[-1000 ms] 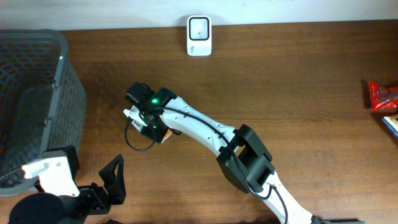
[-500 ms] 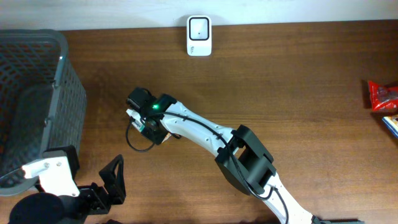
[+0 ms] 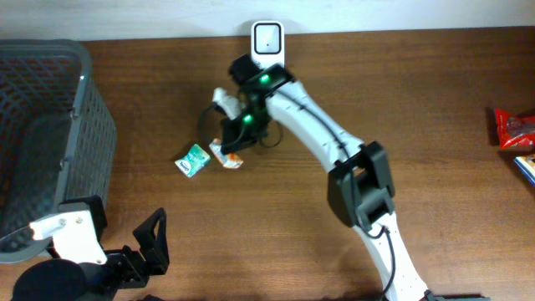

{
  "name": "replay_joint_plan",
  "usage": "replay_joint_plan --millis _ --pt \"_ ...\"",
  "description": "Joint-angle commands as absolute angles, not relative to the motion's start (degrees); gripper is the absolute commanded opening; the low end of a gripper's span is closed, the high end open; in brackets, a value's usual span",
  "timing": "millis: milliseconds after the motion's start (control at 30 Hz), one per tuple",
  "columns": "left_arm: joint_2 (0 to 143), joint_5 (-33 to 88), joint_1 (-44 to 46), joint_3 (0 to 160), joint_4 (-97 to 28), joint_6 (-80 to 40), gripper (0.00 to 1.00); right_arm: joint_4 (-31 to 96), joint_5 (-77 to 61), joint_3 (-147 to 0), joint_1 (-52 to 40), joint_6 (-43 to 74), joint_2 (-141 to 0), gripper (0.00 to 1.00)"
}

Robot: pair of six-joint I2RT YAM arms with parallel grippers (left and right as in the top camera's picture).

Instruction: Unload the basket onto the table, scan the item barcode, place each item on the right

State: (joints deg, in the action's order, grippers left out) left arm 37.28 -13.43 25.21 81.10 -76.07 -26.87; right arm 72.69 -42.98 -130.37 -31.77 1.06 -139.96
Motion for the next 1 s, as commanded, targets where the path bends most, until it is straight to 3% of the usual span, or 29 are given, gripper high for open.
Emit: replay_joint_plan --millis 0,300,400,500,733,967 --pt "37.3 -13.0 25.0 80.9 -76.0 -27.4 0.99 73.5 -56.9 -126.7 -28.8 2.0 -140.3 0.04" --pt "37.3 -13.0 25.0 80.9 -76.0 -27.4 0.99 64.8 -59.9 -109.1 -21.0 5.1 -140.3 0.04" --pt "37.3 -13.0 25.0 80.9 -75.9 -27.4 0.99 64.3 -54.0 -107.2 -17.4 5.0 -140.3 0.17" --pt "37.3 -13.0 25.0 80.9 -76.0 -27.4 0.99 65.7 -41.2 -107.7 -13.5 5.0 -140.2 0.4" --pt "37.3 -13.0 25.0 80.9 -76.0 -27.4 0.99 79.9 -32.9 -120.0 -8.7 -2.9 -140.1 0.46" --pt "37.3 -13.0 25.0 80.9 -76.0 -27.4 0.99 87.7 -34.1 -128.1 -12.6 -16.7 -140.0 0.54"
